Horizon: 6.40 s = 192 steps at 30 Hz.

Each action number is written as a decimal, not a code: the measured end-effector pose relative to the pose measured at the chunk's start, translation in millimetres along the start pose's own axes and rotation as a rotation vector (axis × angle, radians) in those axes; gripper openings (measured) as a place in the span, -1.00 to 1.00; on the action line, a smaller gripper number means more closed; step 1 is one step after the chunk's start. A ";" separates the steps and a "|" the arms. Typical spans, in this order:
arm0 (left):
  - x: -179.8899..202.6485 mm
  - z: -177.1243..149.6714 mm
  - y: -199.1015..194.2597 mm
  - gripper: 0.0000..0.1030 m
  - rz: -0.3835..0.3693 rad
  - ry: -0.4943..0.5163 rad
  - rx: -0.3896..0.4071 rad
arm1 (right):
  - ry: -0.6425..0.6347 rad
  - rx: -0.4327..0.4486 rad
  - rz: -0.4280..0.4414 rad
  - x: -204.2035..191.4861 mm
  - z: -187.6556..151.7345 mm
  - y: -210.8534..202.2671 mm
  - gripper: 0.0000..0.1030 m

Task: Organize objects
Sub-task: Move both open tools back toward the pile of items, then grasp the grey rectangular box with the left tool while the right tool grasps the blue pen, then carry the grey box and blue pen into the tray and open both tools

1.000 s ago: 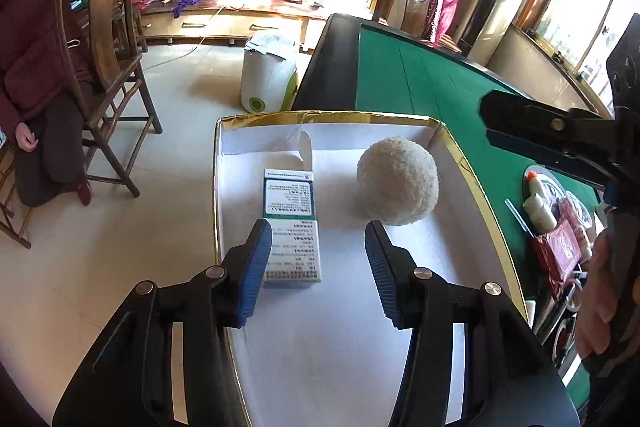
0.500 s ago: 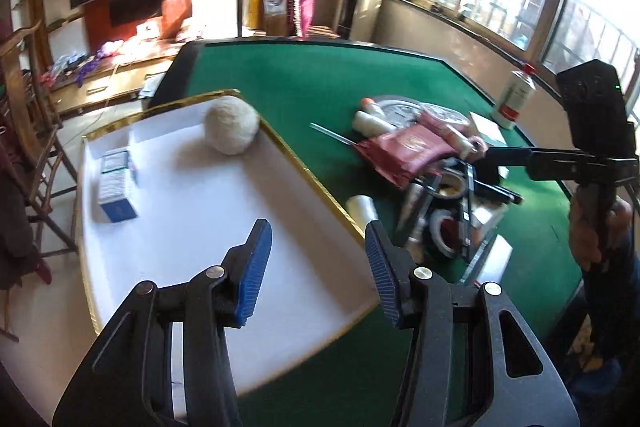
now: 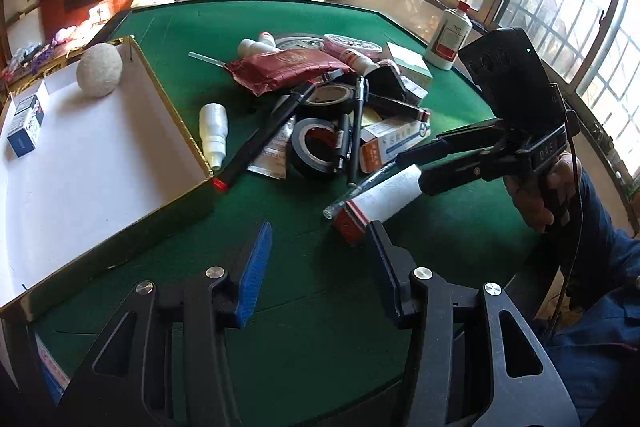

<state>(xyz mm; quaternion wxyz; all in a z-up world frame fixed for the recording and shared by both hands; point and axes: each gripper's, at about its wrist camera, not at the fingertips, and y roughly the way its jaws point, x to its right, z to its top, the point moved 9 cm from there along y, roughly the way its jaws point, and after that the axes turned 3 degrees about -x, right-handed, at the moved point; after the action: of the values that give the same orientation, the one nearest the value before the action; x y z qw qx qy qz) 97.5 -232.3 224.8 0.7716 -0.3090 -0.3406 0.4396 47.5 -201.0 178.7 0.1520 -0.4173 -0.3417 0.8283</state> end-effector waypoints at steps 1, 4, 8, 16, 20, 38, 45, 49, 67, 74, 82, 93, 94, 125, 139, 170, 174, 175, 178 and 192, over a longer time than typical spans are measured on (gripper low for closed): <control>6.9 -2.5 0.2 -0.05 -0.030 -0.005 -0.014 | -0.008 -0.023 0.030 -8.9 -6.4 -0.4 0.47; 18.6 -9.9 -0.4 -0.05 -0.112 -0.053 -0.039 | -0.073 -0.083 0.187 -46.8 -27.6 -5.5 0.48; 28.2 -13.3 -3.1 0.15 -0.206 -0.168 -0.058 | -0.053 -0.047 0.150 -39.5 -27.5 -10.4 0.48; 8.9 -13.9 -10.1 0.19 -0.145 -0.304 -0.053 | 0.069 -0.115 0.378 -56.5 -45.0 12.9 0.49; 4.1 -16.7 -5.5 0.19 -0.135 -0.324 -0.069 | 0.014 -0.128 0.465 -72.4 -47.6 8.5 0.49; 18.0 -27.9 44.0 0.08 0.312 -0.091 -0.236 | -0.052 0.032 0.014 19.8 8.6 -32.6 0.49; -17.0 -43.9 18.6 0.02 0.339 -0.080 -0.251 | -0.071 -0.072 0.003 29.4 3.0 -5.4 0.49; -19.8 -47.3 12.5 0.04 0.348 -0.053 -0.240 | -0.109 -0.120 0.064 11.7 -9.3 -3.0 0.49; -13.0 -38.7 17.2 -0.49 0.290 -0.045 -0.123 | -0.493 -0.031 -0.495 -15.6 -31.3 13.4 -0.87; -10.6 -30.8 11.2 -0.49 0.241 -0.097 -0.066 | -0.366 0.013 -0.310 -24.7 -33.4 0.4 -0.87; -19.2 -30.5 2.3 -0.49 0.214 -0.144 -0.029 | -0.255 0.101 -0.213 -37.9 -19.3 -6.6 -0.87; -30.2 -32.3 -18.6 -0.49 0.178 -0.186 0.031 | -0.166 0.147 -0.115 -56.4 3.8 3.6 -0.87; -31.1 -32.3 -20.5 -0.49 0.174 -0.191 0.038 | -0.159 0.154 -0.108 -58.3 5.5 4.1 -0.87; -138.2 4.7 -93.4 -0.49 0.153 -0.351 0.202 | -0.098 0.174 -0.025 -120.9 99.8 52.0 -0.87; -224.0 62.0 -62.3 -0.49 0.226 -0.381 0.093 | -0.039 0.170 -0.092 -103.2 177.3 82.8 -0.87; -329.6 108.7 -4.7 -0.49 0.196 -0.624 0.059 | 0.205 0.143 -0.193 -43.3 290.8 191.4 -0.87; -330.9 109.3 -3.9 -0.49 0.210 -0.608 0.048 | 0.217 0.140 -0.193 -38.6 290.1 192.3 -0.87; -331.3 109.9 -3.7 -0.49 0.215 -0.603 0.047 | 0.216 0.137 -0.192 -38.1 289.5 192.2 -0.87; -330.9 110.9 -2.7 -0.43 0.215 -0.598 0.043 | 0.205 0.136 -0.196 -37.4 285.6 187.4 -0.86; -306.4 104.8 -10.5 0.13 0.147 -0.615 0.057 | 0.157 0.238 -0.104 -42.5 237.6 92.0 -0.85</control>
<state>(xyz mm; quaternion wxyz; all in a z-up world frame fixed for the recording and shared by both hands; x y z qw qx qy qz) -98.1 -490.5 215.7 0.6070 -0.1635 -0.5222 0.5763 -112.6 -394.5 239.4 0.2694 -0.4413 -0.2495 0.8188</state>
